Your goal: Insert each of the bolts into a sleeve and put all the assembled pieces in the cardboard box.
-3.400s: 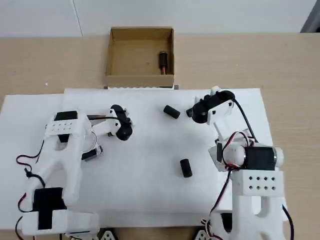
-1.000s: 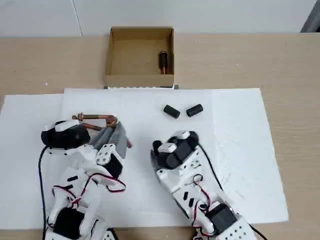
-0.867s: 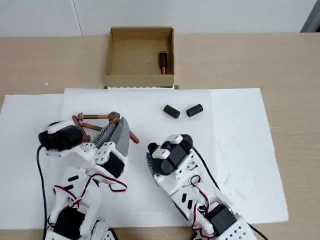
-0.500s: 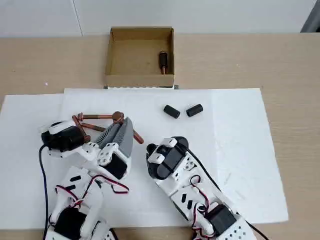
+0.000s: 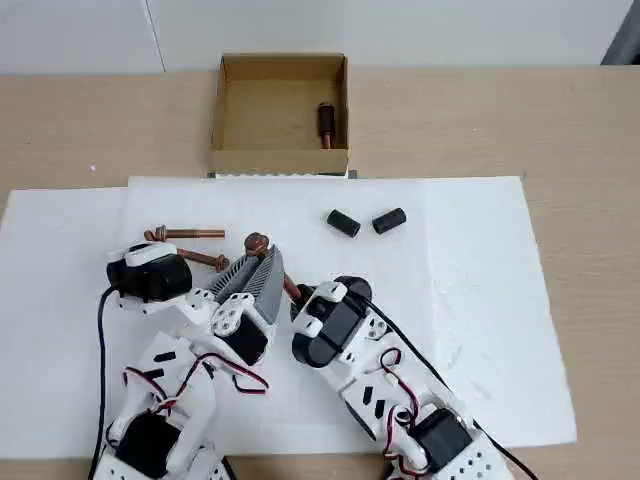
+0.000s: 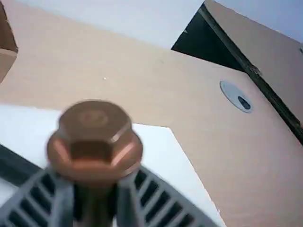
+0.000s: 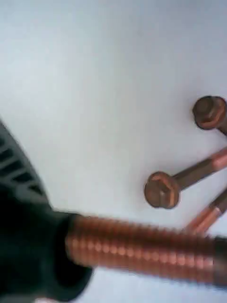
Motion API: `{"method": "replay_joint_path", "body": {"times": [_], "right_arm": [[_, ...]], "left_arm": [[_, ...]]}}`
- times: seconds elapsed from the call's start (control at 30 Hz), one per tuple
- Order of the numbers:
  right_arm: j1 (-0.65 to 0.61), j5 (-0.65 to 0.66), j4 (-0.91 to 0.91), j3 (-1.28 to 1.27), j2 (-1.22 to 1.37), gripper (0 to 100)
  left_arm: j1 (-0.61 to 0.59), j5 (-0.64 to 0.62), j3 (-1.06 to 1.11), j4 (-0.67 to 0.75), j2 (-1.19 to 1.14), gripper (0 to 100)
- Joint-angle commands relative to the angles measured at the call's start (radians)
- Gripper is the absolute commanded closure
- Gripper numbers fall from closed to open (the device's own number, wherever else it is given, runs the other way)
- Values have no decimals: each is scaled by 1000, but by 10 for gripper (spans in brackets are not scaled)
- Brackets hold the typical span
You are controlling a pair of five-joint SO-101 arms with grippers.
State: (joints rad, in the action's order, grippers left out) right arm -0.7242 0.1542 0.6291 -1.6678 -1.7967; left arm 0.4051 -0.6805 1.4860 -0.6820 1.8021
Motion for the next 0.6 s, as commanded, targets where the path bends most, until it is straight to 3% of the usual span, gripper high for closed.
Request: {"method": "replay_joint_path", "body": {"times": [0.0,0.37,0.57], "right_arm": [[-18,9,-36,0,-8,995],[-38,9,-36,0,-8,995],[-36,9,-36,0,-8,995]], "left_arm": [[2,11,7,14,14,984],[6,12,38,37,14,985],[64,21,38,-44,14,985]]}}
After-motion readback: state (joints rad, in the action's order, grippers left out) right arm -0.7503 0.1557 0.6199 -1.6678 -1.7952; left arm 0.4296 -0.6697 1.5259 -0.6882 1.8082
